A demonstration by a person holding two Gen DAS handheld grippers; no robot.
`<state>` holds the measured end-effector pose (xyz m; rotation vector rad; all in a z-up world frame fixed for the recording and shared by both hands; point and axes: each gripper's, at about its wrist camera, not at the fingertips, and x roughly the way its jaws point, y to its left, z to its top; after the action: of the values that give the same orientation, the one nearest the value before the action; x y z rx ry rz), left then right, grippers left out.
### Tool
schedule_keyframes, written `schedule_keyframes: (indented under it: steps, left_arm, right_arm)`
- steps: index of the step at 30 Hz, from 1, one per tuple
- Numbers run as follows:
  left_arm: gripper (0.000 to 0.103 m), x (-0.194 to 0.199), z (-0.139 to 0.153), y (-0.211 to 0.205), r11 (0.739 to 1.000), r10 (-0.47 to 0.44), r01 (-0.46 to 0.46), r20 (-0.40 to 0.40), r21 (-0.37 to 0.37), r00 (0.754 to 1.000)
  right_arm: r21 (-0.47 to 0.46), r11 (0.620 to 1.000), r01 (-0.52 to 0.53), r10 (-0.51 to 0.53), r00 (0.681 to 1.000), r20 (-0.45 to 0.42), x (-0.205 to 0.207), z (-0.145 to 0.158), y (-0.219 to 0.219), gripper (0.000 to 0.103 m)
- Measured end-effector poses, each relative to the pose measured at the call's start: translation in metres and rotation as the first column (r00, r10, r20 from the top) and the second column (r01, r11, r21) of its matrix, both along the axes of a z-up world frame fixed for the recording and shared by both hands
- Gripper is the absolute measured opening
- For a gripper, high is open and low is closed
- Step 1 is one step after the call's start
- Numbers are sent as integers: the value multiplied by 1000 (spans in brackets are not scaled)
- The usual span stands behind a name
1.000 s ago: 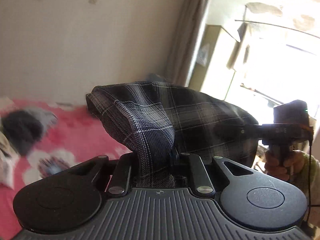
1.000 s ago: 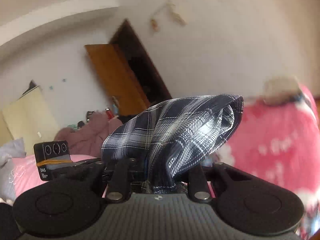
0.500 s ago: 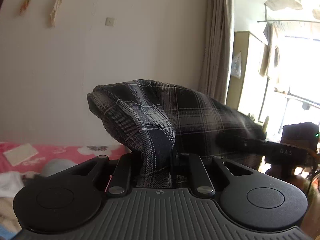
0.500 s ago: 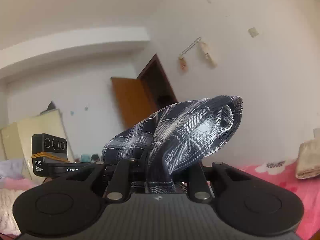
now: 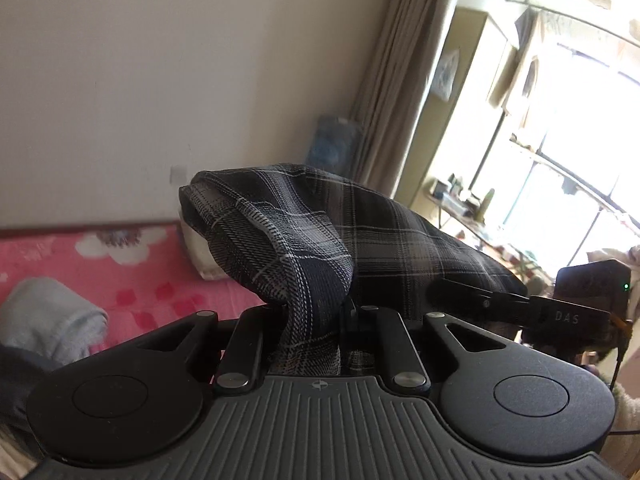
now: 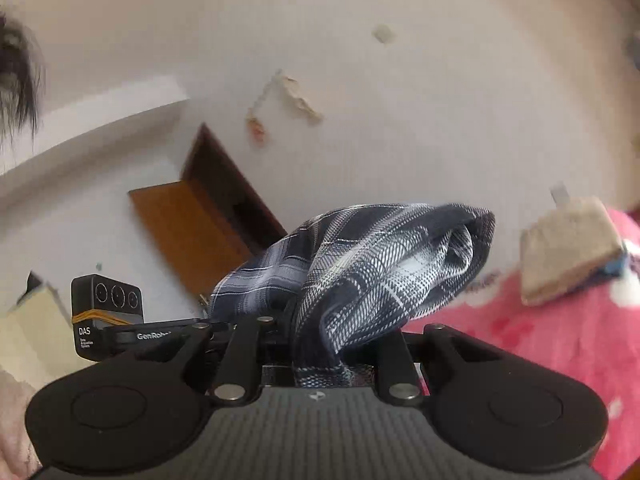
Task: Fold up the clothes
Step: 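Lift the folded plaid shorts off the bedspread with both grippers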
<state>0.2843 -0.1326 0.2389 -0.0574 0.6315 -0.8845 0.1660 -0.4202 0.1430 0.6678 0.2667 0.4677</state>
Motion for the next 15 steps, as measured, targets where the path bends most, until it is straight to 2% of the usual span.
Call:
schedule_keyframes:
  steps: [1,5,8,12,15]
  left_arm:
    - [13,0,3,3,1000,0,0,-18,1,1000]
    - [13,18,12,3,998,-41,37,-87,-42,995]
    - [13,44,18,-9,988,-129,123,-74,-90,989]
    - [13,88,28,-11,974,-194,178,-107,-142,975]
    - [13,114,35,-7,965,-221,208,-69,-158,973]
  right_arm:
    - [7,1000,10,-10,1000,-22,2,5,0,21]
    - [-70,996,48,-54,996,-77,11,39,1,21]
    - [-99,990,102,-114,985,-128,21,63,6,21]
    - [-212,953,215,-251,954,-164,44,103,35,21]
    - [-203,941,272,-307,936,-171,72,115,44,21]
